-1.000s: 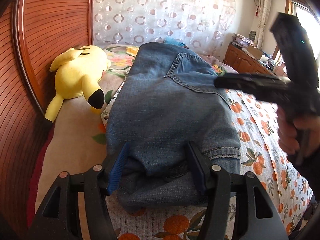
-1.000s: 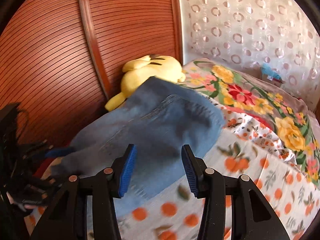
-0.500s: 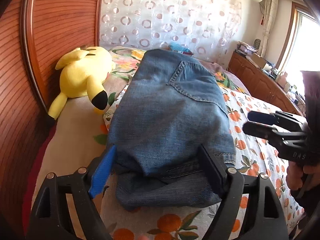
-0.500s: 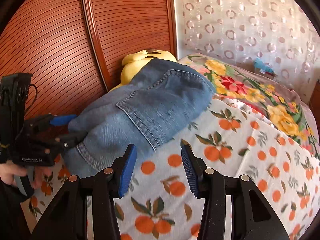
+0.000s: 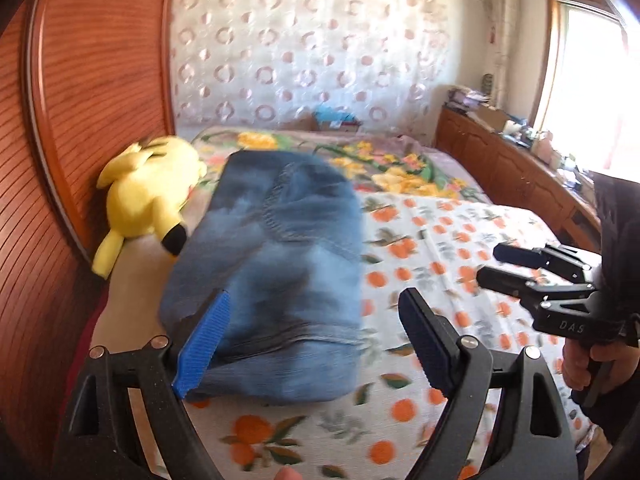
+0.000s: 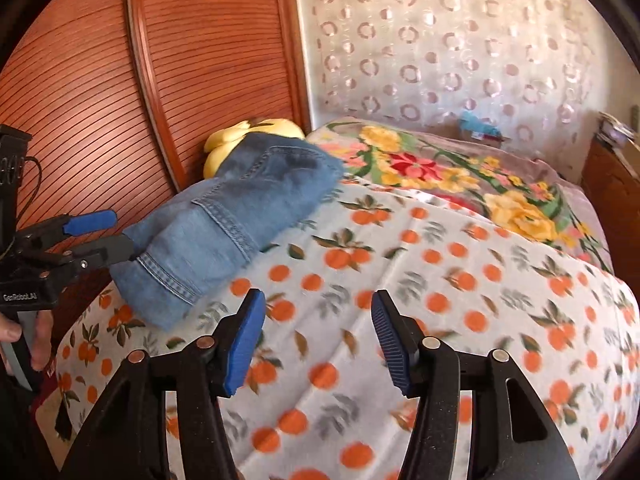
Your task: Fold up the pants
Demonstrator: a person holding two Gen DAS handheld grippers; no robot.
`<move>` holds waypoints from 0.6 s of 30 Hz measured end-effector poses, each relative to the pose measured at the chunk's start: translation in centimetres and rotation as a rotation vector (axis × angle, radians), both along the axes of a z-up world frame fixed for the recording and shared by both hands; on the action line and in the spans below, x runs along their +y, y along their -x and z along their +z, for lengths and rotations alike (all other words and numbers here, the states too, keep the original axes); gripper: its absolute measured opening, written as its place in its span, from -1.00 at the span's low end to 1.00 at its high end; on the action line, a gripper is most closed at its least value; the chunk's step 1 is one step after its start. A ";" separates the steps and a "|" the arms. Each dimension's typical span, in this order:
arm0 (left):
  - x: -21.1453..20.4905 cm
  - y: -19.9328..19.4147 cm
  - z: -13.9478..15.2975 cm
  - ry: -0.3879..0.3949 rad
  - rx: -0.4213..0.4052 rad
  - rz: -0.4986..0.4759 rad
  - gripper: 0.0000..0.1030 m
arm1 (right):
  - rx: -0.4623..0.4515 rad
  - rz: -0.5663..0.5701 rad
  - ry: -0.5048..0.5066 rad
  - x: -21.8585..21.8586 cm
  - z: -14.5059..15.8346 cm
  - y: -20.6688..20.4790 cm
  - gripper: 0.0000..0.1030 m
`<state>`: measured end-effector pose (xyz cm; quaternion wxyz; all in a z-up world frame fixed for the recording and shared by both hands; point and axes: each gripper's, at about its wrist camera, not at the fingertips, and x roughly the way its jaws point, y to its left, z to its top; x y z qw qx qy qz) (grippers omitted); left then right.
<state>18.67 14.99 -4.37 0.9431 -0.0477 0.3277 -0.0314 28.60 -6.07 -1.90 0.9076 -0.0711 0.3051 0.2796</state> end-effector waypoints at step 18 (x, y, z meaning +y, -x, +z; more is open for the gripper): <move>-11.5 3.0 4.1 -0.094 -0.096 -0.074 0.67 | -0.137 -0.269 -0.047 -11.4 5.1 13.3 0.37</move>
